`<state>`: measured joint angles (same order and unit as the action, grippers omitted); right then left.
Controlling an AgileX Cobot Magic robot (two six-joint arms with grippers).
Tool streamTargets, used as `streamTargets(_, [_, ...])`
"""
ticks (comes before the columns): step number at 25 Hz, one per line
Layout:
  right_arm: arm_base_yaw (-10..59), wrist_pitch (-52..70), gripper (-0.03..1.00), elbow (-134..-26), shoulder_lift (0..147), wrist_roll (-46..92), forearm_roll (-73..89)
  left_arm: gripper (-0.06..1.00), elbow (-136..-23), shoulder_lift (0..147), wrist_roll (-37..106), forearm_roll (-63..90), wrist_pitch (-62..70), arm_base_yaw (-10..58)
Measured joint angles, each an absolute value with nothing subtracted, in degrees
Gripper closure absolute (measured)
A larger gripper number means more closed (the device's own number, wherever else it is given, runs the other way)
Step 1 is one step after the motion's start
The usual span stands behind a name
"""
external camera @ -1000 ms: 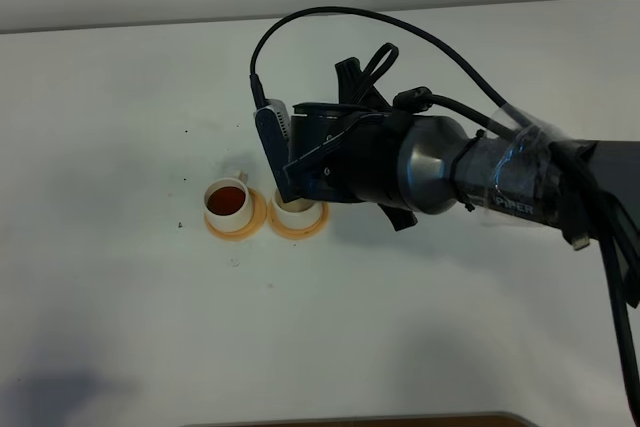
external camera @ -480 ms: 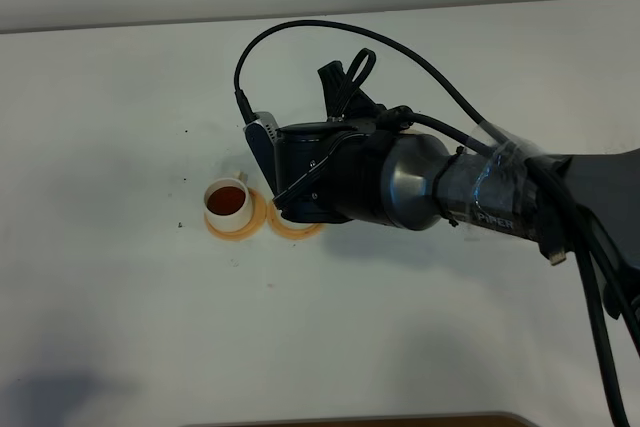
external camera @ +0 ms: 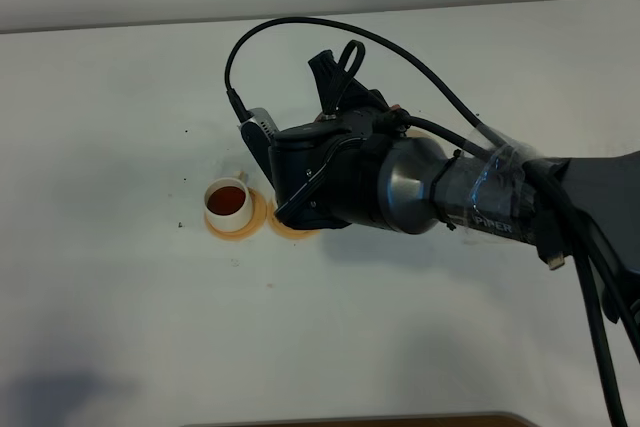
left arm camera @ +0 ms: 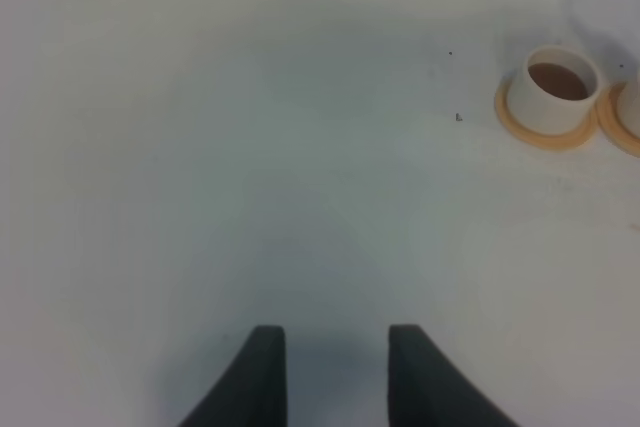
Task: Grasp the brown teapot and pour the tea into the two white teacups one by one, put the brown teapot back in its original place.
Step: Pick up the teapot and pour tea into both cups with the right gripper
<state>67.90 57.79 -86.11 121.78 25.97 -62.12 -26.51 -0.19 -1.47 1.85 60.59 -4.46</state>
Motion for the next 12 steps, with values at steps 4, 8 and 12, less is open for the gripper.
streamTargets(4, [68.4,57.74,0.84,-86.11,121.89,27.21,-64.32,0.65,-26.51,-0.19,-1.47,1.85,60.59,-4.46])
streamTargets(8, [68.4,57.8,0.84,-86.11,122.41,29.07,-64.96,0.65,-26.51,-0.19,-1.47,1.85,60.59,-4.46])
streamTargets(12, [68.4,57.8,0.84,-86.11,122.46,30.14,-65.68,0.65,-26.51,-0.19,-1.47,1.85,60.59,-4.46])
